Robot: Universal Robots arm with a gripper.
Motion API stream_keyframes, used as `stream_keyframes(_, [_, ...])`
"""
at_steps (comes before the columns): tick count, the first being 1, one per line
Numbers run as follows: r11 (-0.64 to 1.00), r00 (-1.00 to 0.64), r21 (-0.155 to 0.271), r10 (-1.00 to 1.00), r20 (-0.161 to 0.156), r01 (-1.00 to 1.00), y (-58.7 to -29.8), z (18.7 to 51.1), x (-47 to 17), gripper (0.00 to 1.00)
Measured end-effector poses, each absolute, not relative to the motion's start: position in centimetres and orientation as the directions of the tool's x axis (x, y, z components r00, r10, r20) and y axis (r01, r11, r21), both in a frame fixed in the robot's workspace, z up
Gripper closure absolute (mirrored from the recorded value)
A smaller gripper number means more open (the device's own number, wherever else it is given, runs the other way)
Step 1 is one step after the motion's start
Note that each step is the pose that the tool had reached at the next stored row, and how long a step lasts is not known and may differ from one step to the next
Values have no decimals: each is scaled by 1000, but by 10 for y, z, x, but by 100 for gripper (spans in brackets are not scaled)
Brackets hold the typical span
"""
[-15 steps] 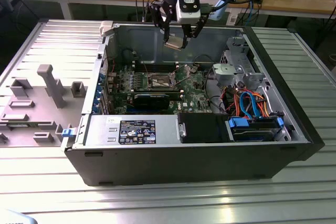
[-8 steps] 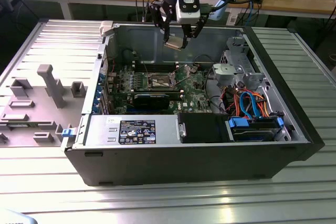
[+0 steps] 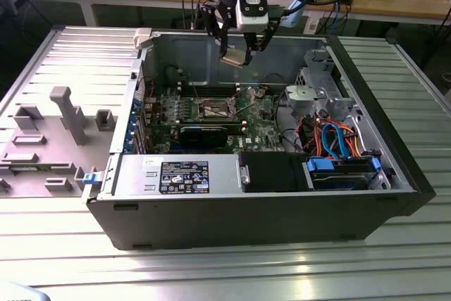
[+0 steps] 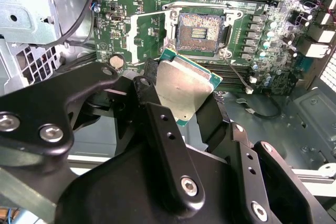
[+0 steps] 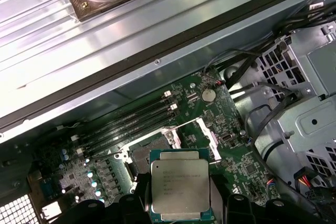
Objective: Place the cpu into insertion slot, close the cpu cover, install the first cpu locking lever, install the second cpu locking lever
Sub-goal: 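Place the cpu into insertion slot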
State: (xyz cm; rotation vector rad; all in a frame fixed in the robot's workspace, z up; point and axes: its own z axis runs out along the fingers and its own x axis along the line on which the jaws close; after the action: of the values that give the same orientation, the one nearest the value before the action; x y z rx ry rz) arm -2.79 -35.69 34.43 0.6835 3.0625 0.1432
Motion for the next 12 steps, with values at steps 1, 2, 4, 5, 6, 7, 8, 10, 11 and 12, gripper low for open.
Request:
stream_keyframes(1, [901, -905, 89, 425, 19, 425, -357, 344, -28, 45])
stream_keyframes(2, [900, -905, 89, 426, 19, 426, -357, 344, -28, 45])
stream_keyframes(4, [900, -904, 89, 427, 19, 427, -357, 344, -28, 45])
stream_keyframes(5, [900, -904, 89, 427, 19, 427, -357, 344, -28, 45])
stream_keyframes(6, [900, -904, 89, 427, 19, 427, -357, 344, -28, 45])
stream_keyframes(7, [900, -904, 89, 428, 19, 428, -357, 344, -28, 45])
stream_keyframes(8, [900, -904, 89, 428, 19, 428, -357, 344, -28, 45])
stream_keyframes(10, [899, -903, 89, 429, 19, 429, -357, 344, -28, 45])
stream_keyframes(11, [899, -903, 89, 430, 19, 430, -357, 344, -28, 45])
stream_keyframes(12, [898, -902, 89, 432, 19, 432, -357, 344, -28, 45])
